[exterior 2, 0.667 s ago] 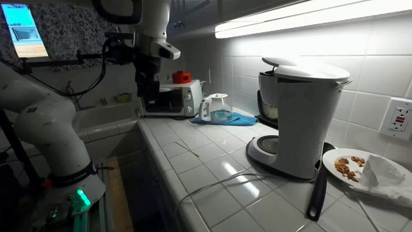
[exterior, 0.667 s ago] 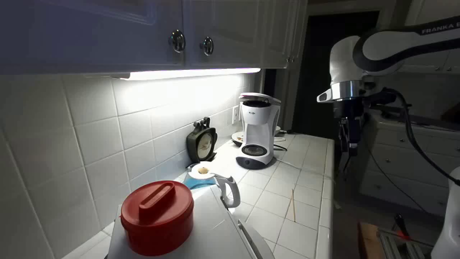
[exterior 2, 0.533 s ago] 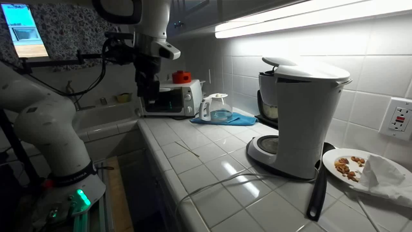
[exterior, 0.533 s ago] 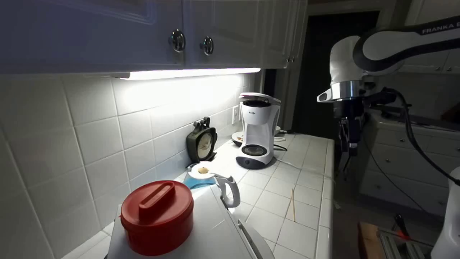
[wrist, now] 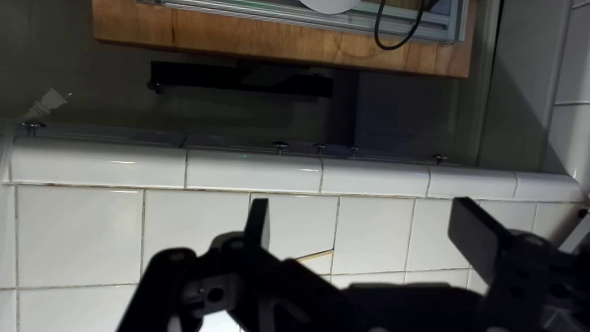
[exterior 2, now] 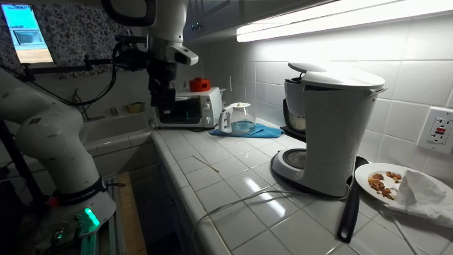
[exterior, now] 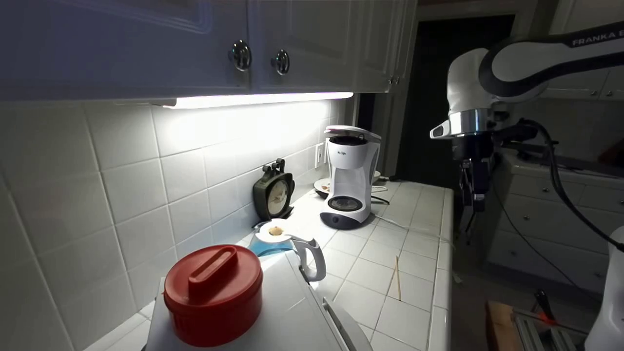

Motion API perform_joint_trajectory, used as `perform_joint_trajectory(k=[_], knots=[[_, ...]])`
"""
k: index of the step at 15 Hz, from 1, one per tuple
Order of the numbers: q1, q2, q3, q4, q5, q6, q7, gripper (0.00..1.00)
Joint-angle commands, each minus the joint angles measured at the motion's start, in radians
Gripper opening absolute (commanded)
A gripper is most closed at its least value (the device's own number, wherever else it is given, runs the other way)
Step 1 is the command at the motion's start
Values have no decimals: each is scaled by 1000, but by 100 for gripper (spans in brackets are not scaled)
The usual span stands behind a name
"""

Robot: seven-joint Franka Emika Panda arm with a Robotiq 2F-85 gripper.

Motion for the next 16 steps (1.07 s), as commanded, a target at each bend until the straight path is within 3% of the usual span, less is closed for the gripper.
perform_joint_trajectory(k=[1, 7, 16], knots=[[-23, 40, 15, 3, -3, 36, 13, 100], [20, 106, 29, -29, 30, 355, -74, 100], [100, 272, 100, 40, 90, 602, -93, 100]])
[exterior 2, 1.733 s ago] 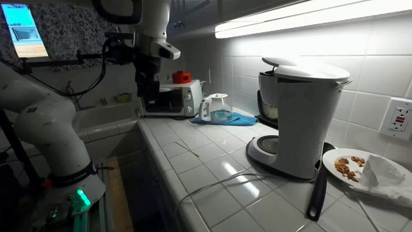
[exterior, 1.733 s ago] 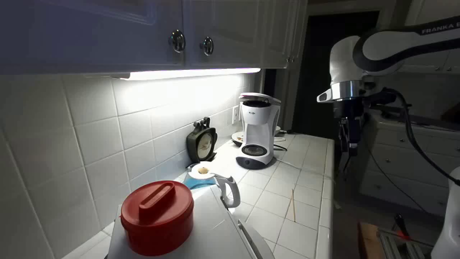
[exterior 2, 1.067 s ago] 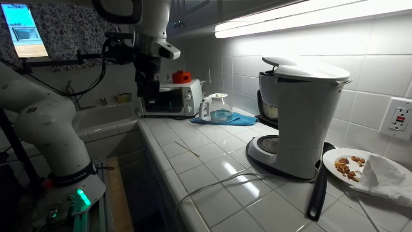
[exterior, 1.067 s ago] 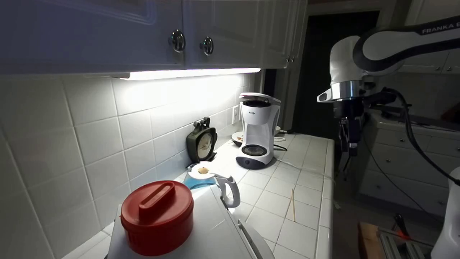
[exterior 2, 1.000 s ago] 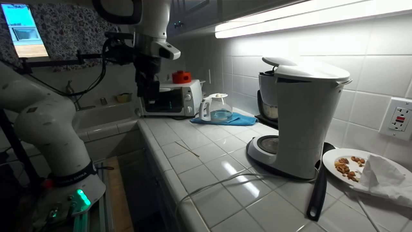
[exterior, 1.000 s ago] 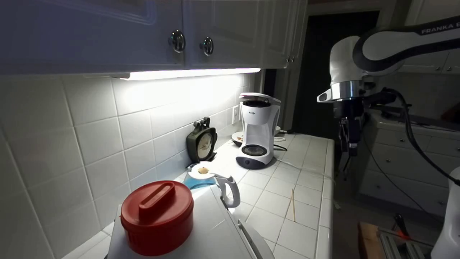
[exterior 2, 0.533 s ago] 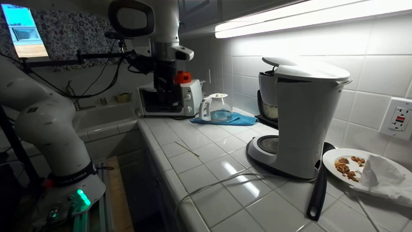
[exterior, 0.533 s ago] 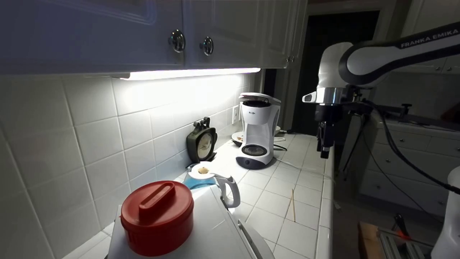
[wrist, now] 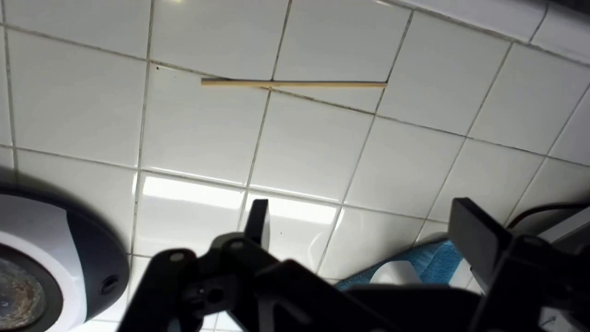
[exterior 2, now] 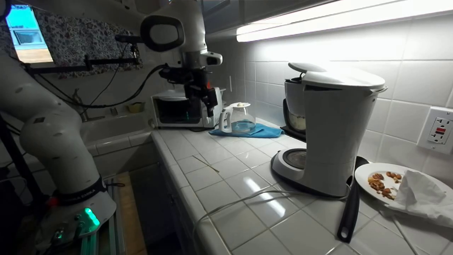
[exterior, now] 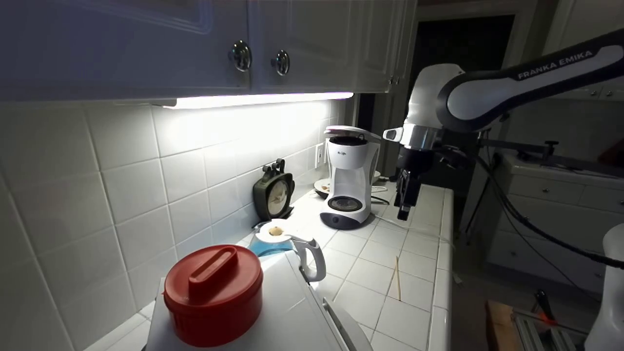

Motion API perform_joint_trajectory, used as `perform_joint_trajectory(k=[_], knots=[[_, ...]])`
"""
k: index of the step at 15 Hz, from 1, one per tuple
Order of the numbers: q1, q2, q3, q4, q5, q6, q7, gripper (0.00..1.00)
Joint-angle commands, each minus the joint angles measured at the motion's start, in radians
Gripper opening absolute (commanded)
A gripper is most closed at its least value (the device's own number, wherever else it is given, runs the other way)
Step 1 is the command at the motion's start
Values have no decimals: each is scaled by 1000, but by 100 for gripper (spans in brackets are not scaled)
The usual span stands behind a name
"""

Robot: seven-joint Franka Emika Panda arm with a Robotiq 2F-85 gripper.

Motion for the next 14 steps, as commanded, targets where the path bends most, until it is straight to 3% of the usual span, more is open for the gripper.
perform_joint_trajectory(k=[1, 10, 14], knots=[[31, 92, 17, 65, 52, 89, -53, 100], [8, 140, 42, 84, 21, 117, -27, 100], [31, 198, 23, 93, 94, 166, -144, 100]])
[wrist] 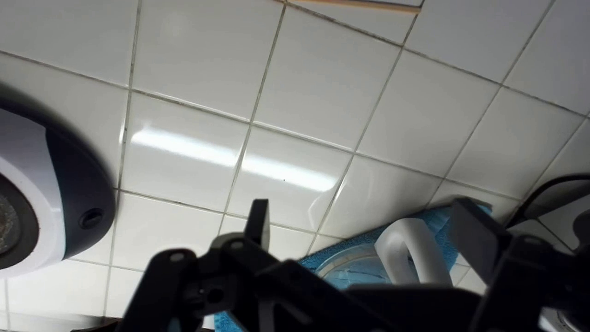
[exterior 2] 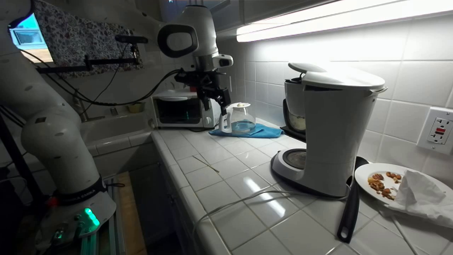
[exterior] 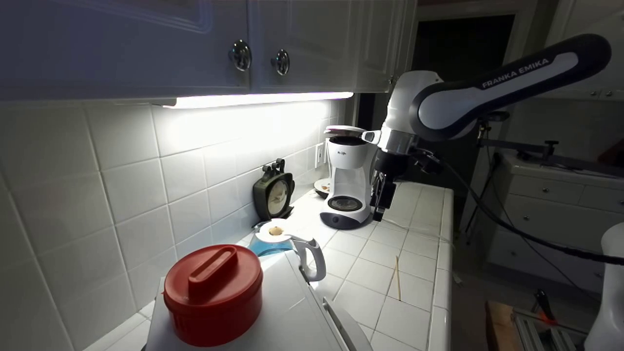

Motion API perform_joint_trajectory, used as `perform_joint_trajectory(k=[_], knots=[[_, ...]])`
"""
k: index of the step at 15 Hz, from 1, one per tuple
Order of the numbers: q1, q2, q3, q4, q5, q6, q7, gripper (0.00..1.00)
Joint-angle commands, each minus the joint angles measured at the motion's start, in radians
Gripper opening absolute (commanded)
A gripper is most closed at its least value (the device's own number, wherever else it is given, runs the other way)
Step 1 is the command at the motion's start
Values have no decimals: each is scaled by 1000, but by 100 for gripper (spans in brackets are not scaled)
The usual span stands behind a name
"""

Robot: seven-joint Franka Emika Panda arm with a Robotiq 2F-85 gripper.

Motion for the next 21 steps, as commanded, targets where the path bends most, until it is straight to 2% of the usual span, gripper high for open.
perform_joint_trajectory(k=[1, 4, 11, 21], knots=[[13, 71, 9, 24, 63, 52, -97, 100], [20, 107, 45, 56, 95, 58, -69, 100], [13, 171, 130, 146, 104, 62, 159, 100], [9, 321, 194, 254, 103, 127, 312, 100]])
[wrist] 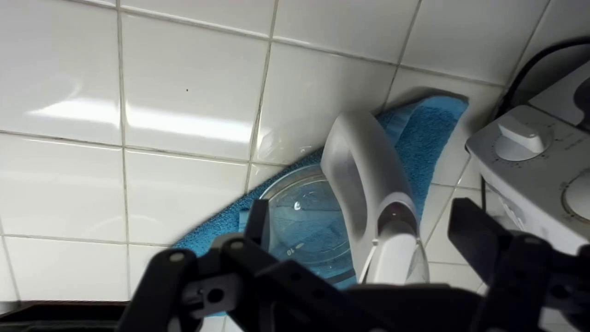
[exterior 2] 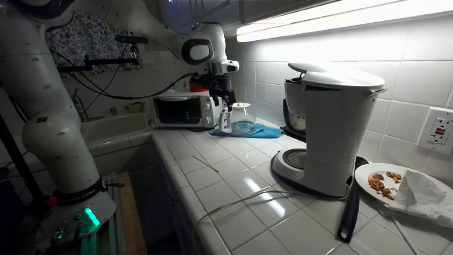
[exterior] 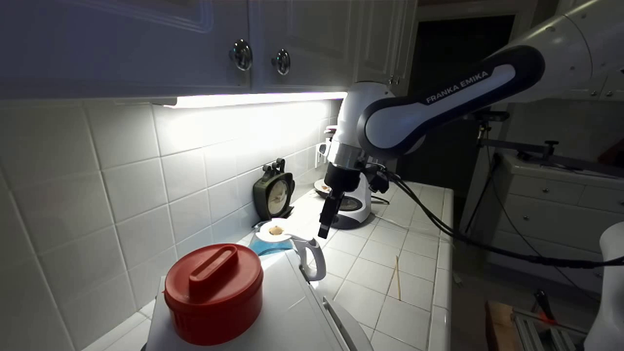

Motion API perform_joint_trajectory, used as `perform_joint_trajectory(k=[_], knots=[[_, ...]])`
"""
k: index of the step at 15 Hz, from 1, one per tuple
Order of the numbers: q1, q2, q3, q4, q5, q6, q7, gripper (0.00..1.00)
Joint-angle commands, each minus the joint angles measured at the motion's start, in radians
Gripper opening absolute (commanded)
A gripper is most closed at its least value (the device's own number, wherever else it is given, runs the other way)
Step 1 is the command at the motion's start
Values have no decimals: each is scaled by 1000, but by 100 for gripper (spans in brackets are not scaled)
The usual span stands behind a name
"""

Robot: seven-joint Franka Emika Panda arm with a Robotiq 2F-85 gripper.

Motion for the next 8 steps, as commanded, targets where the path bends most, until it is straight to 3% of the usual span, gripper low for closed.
perform_joint_trajectory(k=[1, 8], knots=[[-12, 64, 22, 54, 15, 49, 73, 100], [-10, 131, 49, 114, 31, 68, 108, 100]])
